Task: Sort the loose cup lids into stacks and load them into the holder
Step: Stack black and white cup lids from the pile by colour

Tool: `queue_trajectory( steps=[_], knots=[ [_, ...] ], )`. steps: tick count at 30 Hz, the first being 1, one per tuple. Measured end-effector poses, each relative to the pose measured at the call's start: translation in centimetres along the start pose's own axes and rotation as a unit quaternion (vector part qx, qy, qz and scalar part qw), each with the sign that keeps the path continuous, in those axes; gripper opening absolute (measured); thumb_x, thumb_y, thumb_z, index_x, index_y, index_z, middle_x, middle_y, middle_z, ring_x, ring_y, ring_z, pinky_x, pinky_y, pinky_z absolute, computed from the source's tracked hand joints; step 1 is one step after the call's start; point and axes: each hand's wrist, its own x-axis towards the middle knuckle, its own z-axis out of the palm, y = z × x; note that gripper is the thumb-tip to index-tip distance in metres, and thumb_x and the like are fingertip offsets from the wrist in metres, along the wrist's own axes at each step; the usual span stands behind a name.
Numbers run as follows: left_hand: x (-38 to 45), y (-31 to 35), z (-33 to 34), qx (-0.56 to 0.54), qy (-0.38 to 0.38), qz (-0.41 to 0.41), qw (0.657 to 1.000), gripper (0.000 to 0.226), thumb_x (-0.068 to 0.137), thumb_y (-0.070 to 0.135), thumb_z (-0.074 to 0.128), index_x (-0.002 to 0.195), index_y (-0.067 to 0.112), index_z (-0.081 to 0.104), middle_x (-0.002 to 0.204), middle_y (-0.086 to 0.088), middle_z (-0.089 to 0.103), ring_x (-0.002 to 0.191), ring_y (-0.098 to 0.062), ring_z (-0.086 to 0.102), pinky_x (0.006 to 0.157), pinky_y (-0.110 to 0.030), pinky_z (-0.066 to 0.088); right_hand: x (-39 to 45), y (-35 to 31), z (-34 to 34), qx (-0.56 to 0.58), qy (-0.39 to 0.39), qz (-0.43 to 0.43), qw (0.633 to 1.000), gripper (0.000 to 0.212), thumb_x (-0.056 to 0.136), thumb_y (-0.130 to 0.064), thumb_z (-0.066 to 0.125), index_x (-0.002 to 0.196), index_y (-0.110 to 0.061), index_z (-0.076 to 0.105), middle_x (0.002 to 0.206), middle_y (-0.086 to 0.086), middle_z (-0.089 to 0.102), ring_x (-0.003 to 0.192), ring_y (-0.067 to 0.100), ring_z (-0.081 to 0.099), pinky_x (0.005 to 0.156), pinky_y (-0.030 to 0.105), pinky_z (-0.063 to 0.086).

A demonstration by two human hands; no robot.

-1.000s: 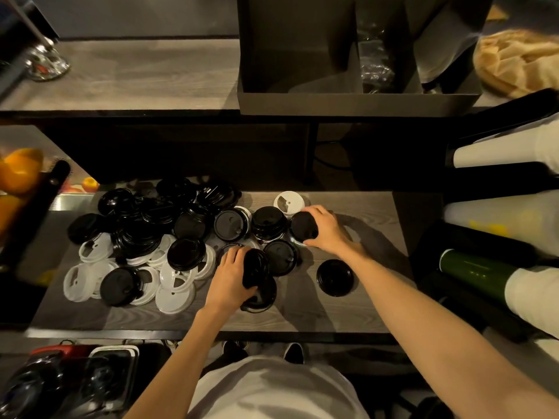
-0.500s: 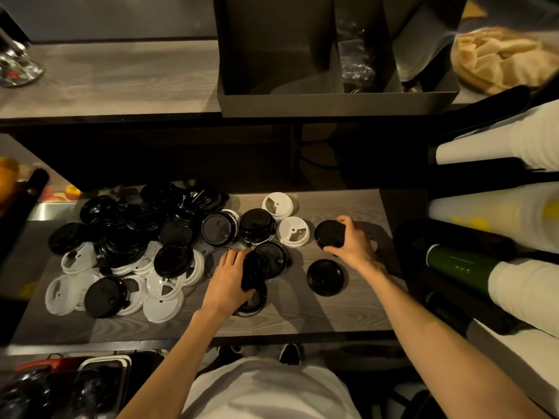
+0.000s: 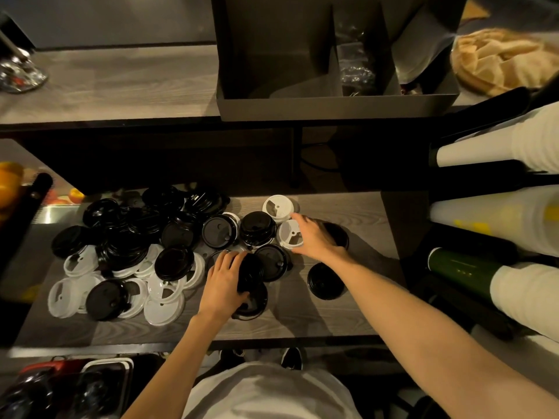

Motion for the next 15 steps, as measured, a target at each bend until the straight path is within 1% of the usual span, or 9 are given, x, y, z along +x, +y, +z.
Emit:
queue_trajectory(
  steps=[3,4,5,7,9,10,12,13,15],
  knots=[
    [-0.3,-0.1,0.1,0.0,0.001,0.001,1.0,0.097,0.073,0.021,0.087,0.155,0.02,0.034,0.15,-0.002,0.042,0.147,-0.028,0.031,0.117,-0.048,0.038,0.5,-0.2,-0.3,-0.008,0.007,-0.002,1.0,0.091,0.075,-0.033,0.091,0.149,-0.024,0.039,0.147,0.006,0.051,0.133,0.032,0.048,0.103,0.046,0.047],
    [-0.3,-0.1,0.2,-0.001,0.003,0.001,1.0,0.098,0.072,0.02,0.087,0.155,0.019,0.034,0.151,-0.003,0.042,0.147,-0.028,0.031,0.116,-0.049,0.039,0.3,-0.1,-0.7,-0.004,0.021,-0.001,1.0,0.092,0.074,-0.032,0.091,0.149,-0.025,0.039,0.145,0.006,0.052,0.132,0.032,0.049,0.102,0.046,0.048],
    [-0.3,-0.1,0.3,-0.004,0.003,0.0,1.0,0.098,0.072,0.019,0.088,0.155,0.019,0.034,0.151,-0.003,0.042,0.147,-0.029,0.031,0.116,-0.05,0.039,-0.2,0.3,-1.3,0.008,0.044,0.006,0.999,0.093,0.073,-0.03,0.092,0.149,-0.026,0.039,0.144,0.007,0.054,0.131,0.031,0.049,0.1,0.046,0.049],
    [-0.3,-0.2,0.5,-0.006,0.0,0.001,1.0,0.098,0.072,0.018,0.088,0.155,0.019,0.035,0.152,-0.004,0.041,0.148,-0.03,0.031,0.116,-0.051,0.039,-1.8,1.8,-2.5,0.048,0.119,0.03,0.991,0.094,0.073,-0.026,0.091,0.15,-0.027,0.038,0.142,0.007,0.055,0.13,0.029,0.051,0.099,0.046,0.051],
    [-0.2,-0.4,0.6,-0.003,0.005,0.005,1.0,0.098,0.073,0.018,0.088,0.155,0.018,0.035,0.153,-0.004,0.042,0.148,-0.03,0.032,0.116,-0.052,0.039,-3.9,4.6,-3.6,0.068,0.187,0.08,0.977,0.09,0.074,-0.023,0.091,0.148,-0.023,0.04,0.14,0.009,0.057,0.128,0.028,0.053,0.1,0.045,0.051],
    [-0.2,-0.5,0.7,-0.003,0.004,0.005,1.0,0.097,0.073,0.018,0.088,0.155,0.018,0.035,0.153,-0.004,0.042,0.148,-0.03,0.033,0.116,-0.051,0.038,-4.9,6.2,-3.9,0.062,0.2,0.117,0.971,0.086,0.075,-0.022,0.091,0.145,-0.02,0.041,0.139,0.011,0.057,0.127,0.03,0.054,0.099,0.045,0.052],
    [-0.2,-0.5,0.8,-0.003,0.003,0.003,1.0,0.097,0.074,0.018,0.087,0.155,0.018,0.034,0.154,-0.004,0.041,0.148,-0.03,0.032,0.116,-0.052,0.038,-6.7,8.6,-4.2,0.039,0.191,0.204,0.959,0.076,0.076,-0.022,0.089,0.137,-0.016,0.043,0.138,0.016,0.057,0.126,0.035,0.055,0.096,0.046,0.052],
    [-0.1,-0.4,0.8,-0.005,0.006,0.003,1.0,0.097,0.075,0.018,0.087,0.155,0.018,0.034,0.154,-0.005,0.041,0.148,-0.031,0.032,0.116,-0.052,0.038,-7.4,9.4,-4.0,0.027,0.179,0.24,0.954,0.073,0.077,-0.021,0.088,0.134,-0.015,0.043,0.139,0.017,0.056,0.127,0.036,0.053,0.096,0.047,0.051],
    [0.1,0.0,1.0,-0.012,0.013,0.008,1.0,0.096,0.075,0.019,0.086,0.155,0.018,0.033,0.154,-0.006,0.041,0.148,-0.032,0.033,0.116,-0.053,0.039,-8.5,10.3,-3.6,-0.002,0.158,0.271,0.949,0.069,0.078,-0.019,0.087,0.131,-0.012,0.044,0.14,0.016,0.053,0.13,0.037,0.05,0.102,0.047,0.047]
  ],
)
